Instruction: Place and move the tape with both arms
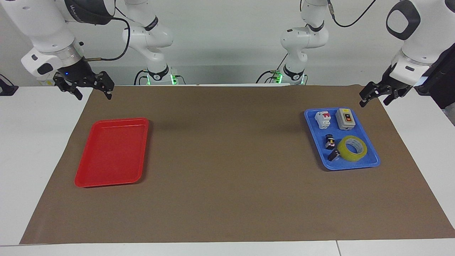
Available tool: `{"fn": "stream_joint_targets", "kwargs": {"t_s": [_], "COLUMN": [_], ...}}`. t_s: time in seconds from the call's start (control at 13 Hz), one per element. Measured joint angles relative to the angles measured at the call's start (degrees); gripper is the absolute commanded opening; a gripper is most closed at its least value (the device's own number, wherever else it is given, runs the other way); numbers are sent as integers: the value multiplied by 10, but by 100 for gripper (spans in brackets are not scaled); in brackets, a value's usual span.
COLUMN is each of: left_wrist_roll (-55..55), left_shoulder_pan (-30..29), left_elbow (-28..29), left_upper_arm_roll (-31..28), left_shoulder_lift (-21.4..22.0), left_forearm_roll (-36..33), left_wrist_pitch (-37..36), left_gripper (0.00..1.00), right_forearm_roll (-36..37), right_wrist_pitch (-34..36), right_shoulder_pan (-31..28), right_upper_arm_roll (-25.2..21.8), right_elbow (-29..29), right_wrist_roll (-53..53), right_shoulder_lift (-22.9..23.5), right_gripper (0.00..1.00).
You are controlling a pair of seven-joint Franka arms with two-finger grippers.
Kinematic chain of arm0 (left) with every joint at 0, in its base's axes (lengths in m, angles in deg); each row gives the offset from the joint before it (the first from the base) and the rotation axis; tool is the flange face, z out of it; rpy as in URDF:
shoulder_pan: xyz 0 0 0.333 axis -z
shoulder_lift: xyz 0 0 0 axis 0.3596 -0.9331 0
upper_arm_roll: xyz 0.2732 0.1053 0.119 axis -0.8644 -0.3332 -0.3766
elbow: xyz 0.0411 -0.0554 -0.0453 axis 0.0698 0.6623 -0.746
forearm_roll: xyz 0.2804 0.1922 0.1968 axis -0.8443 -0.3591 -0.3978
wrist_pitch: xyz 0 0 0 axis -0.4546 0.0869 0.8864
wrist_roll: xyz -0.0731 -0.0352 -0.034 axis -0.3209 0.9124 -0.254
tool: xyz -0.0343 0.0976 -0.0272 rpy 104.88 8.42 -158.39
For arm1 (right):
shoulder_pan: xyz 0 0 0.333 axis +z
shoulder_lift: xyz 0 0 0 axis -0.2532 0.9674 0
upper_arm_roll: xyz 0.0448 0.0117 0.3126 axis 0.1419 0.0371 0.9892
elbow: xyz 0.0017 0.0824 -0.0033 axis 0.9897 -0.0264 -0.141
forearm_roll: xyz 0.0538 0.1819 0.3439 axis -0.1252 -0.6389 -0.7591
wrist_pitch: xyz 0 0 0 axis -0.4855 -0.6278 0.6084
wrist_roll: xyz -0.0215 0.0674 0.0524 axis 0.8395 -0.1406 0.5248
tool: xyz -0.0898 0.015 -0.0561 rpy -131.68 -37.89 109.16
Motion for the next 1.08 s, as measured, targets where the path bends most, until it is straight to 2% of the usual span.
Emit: {"fn": "stream_joint_targets", "kwargs": {"t_s": [0.62,1.08], "left_wrist_roll": [-17,-58], "left_shoulder_pan": [-50,-54], "left_elbow": [128,146], "left_upper_arm_roll": [-2,-1], "left_shoulder_lift": [-57,-125], "left_forearm_roll": [0,0], "left_wrist_pitch": [191,269], "left_gripper": [100,100], "right_forearm_roll": [0,0], "right_wrist_pitch": [0,0], "right_shoulder_pan": [0,0], "right_upper_arm_roll": [0,0], "right_elbow": [-1,-1], "right_wrist_roll": [0,0], "right_shoulder_lift": [0,0], "right_gripper": [100,100]}}
